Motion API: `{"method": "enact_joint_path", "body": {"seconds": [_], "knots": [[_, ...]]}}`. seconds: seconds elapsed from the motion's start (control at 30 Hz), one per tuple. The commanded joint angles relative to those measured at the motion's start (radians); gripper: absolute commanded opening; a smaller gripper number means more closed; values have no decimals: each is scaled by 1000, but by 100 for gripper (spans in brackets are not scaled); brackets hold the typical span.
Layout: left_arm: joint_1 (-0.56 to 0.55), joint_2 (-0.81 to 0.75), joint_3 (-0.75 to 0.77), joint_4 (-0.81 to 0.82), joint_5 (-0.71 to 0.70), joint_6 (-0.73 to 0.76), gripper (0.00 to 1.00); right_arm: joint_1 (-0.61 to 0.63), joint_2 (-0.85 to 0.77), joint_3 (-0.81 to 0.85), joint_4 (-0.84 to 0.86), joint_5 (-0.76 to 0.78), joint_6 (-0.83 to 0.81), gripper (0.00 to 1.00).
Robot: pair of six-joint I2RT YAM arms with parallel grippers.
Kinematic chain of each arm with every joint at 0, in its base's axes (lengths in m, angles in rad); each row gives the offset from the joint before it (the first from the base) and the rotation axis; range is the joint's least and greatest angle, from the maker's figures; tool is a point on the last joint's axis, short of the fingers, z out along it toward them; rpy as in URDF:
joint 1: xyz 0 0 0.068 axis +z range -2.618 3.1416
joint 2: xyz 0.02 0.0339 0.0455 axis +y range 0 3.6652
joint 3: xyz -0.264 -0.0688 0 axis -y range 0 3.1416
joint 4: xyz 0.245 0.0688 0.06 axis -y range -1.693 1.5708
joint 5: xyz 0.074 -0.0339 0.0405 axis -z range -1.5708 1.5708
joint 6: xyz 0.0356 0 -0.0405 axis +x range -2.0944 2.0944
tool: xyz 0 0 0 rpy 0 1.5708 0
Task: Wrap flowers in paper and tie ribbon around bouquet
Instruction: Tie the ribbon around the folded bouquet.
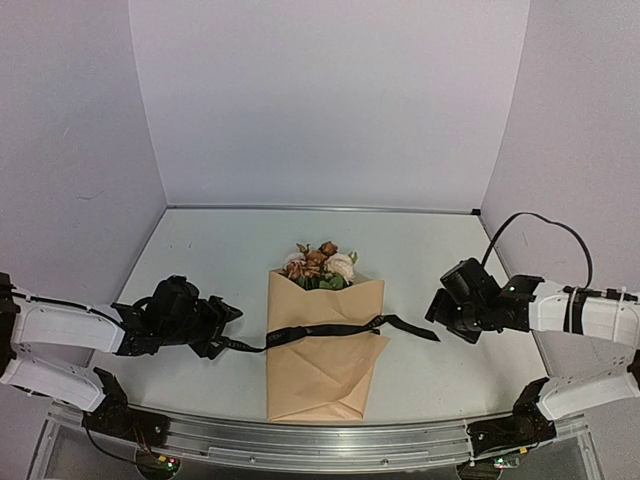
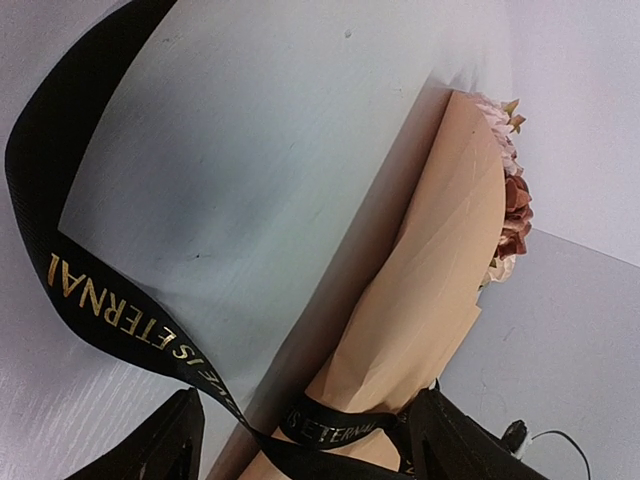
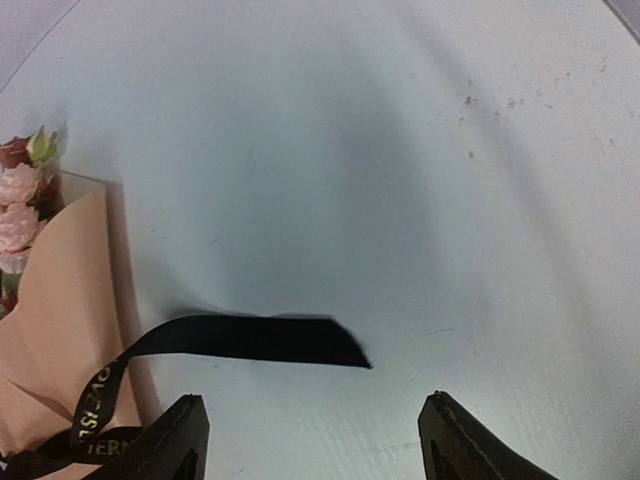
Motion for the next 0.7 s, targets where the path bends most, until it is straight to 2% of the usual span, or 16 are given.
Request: {"method": "enact_joint_path", "body": {"seconds": [0.0,0.17,0.37,0.67], "knots": [[-4,-32,7,24,-51,4,74,102,80,32,221,-22,117,76],[-4,-50,-16,19,-45,4,74,141,243,56,490,-102,178,71],[-4,-80,-29,5,-52,-1,74,146,331,39,667,-140,214,68],[-4,-72,-27,18,-32,-2,74,150,373,1,711,-159,290,62]]}}
